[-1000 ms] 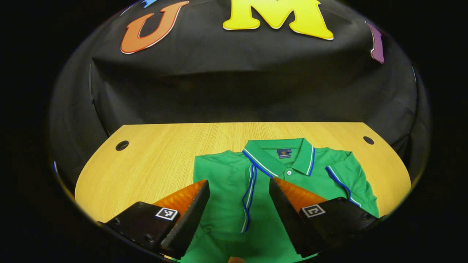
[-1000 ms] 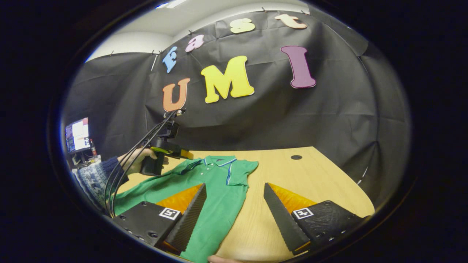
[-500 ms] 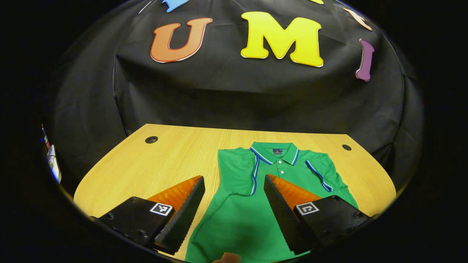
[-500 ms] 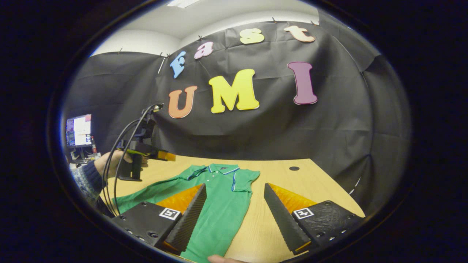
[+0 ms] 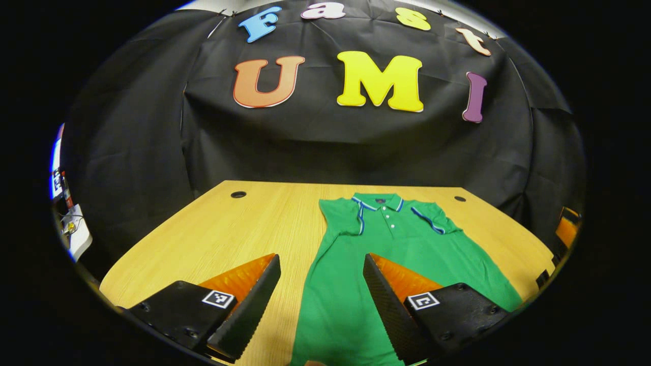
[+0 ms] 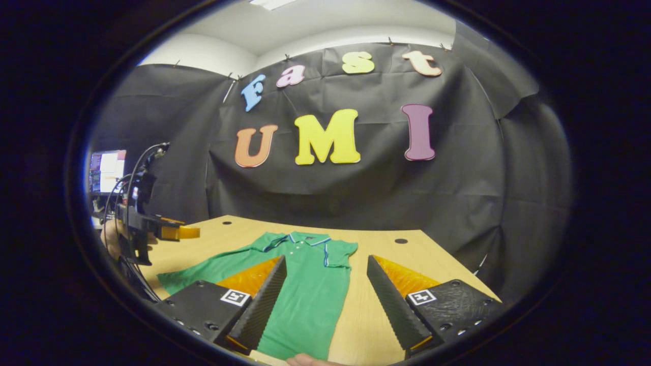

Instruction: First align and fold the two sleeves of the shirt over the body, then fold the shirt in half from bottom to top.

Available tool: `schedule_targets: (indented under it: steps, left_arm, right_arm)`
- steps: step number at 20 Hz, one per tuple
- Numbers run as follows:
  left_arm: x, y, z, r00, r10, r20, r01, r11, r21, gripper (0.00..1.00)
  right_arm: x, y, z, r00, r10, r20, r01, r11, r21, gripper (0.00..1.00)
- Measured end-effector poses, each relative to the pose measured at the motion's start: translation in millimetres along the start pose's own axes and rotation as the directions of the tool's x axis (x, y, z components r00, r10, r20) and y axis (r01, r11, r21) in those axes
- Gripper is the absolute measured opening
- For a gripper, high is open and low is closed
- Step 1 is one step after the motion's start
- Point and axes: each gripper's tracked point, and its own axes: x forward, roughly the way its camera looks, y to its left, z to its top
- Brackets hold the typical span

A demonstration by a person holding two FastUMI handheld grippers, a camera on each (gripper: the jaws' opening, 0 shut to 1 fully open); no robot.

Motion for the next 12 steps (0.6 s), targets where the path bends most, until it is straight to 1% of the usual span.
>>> schedule_targets:
  steps: [1, 3, 5, 7, 9, 12]
  left_arm:
    - [-5, 3, -11, 1.000, 0.010, -0.004, -0.010, 1.000, 0.018, 1.00]
    - [-15, 9, -26, 0.999, 0.042, 0.004, -0.042, 0.998, 0.042, 1.00]
    - [-22, 14, -37, 0.998, 0.065, 0.024, -0.066, 0.997, 0.044, 1.00]
    - [-29, 14, -46, 0.997, 0.067, 0.041, -0.068, 0.997, 0.033, 1.00]
    - [-34, 16, -56, 0.996, 0.074, 0.050, -0.076, 0.997, 0.030, 1.00]
    - [-36, 10, -79, 0.998, 0.049, 0.026, -0.050, 0.998, 0.032, 1.00]
  right_arm:
    - [-4, 0, -2, 1.000, -0.012, 0.000, 0.012, 1.000, 0.003, 0.96]
    - [-9, 0, -10, 0.999, -0.036, -0.005, 0.036, 0.999, -0.011, 0.96]
    - [-15, -1, -24, 0.998, -0.058, -0.017, 0.058, 0.998, -0.032, 0.97]
    - [-19, -4, -46, 0.996, -0.080, -0.040, 0.078, 0.996, -0.041, 0.96]
    - [-21, -6, -75, 0.992, -0.096, -0.086, 0.092, 0.995, -0.047, 0.96]
    - [-18, -1, -120, 0.979, -0.083, -0.184, 0.072, 0.995, -0.062, 0.97]
